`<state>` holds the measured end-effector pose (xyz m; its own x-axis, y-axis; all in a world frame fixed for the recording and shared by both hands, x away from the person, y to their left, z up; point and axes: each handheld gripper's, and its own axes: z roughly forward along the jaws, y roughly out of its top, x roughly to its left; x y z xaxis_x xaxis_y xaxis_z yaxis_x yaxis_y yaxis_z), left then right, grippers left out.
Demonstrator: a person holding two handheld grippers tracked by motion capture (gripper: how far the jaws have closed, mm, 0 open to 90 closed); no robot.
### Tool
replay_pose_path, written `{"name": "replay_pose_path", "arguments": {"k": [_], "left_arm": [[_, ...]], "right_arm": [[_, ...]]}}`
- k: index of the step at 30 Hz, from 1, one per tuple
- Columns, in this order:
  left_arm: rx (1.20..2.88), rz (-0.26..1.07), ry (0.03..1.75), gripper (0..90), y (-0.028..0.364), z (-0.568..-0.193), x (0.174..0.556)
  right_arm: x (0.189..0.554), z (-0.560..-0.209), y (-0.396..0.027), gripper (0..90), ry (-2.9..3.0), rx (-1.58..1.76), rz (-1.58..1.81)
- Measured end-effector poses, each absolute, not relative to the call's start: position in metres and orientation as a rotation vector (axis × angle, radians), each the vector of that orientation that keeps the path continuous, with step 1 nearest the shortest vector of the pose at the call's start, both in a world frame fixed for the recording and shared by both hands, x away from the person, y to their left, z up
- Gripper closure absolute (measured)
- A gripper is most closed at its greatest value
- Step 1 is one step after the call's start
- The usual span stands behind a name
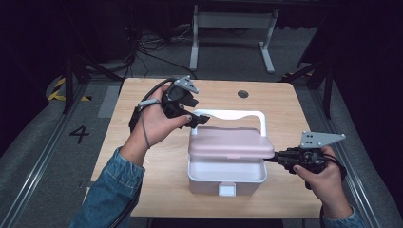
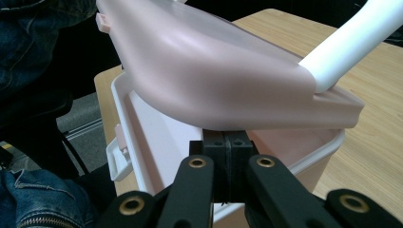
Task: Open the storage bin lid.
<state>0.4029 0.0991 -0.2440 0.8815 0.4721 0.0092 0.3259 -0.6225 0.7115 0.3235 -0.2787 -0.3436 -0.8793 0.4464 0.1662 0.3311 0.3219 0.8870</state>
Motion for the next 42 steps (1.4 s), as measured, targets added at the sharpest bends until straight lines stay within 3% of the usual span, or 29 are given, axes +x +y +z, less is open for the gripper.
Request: {"name": "replay_pose_path", "arguments": {"k": [8, 20, 31, 42], "left_arm": [[2.226, 0.306, 0.536, 32.2, 0.128, -0.243, 0.367], [2.076, 0.249, 0.564, 31.7, 0.168, -0.271, 0.341], [2.036, 0.252, 0.529, 25.4, 0.164, -0.313, 0.334], [2.071, 0.325, 0.447, 29.6, 0.137, -0.324, 0.335]], "right_arm": [[0.326, -0.342, -0.28, 90.0, 2.452, 0.746, 1.622], [0.332, -0.337, -0.278, 90.0, 2.44, 0.75, 1.65], [0.335, -0.337, -0.276, 90.0, 2.46, 0.754, 1.665], [0.336, -0.338, -0.277, 90.0, 2.468, 0.76, 1.682]]}}
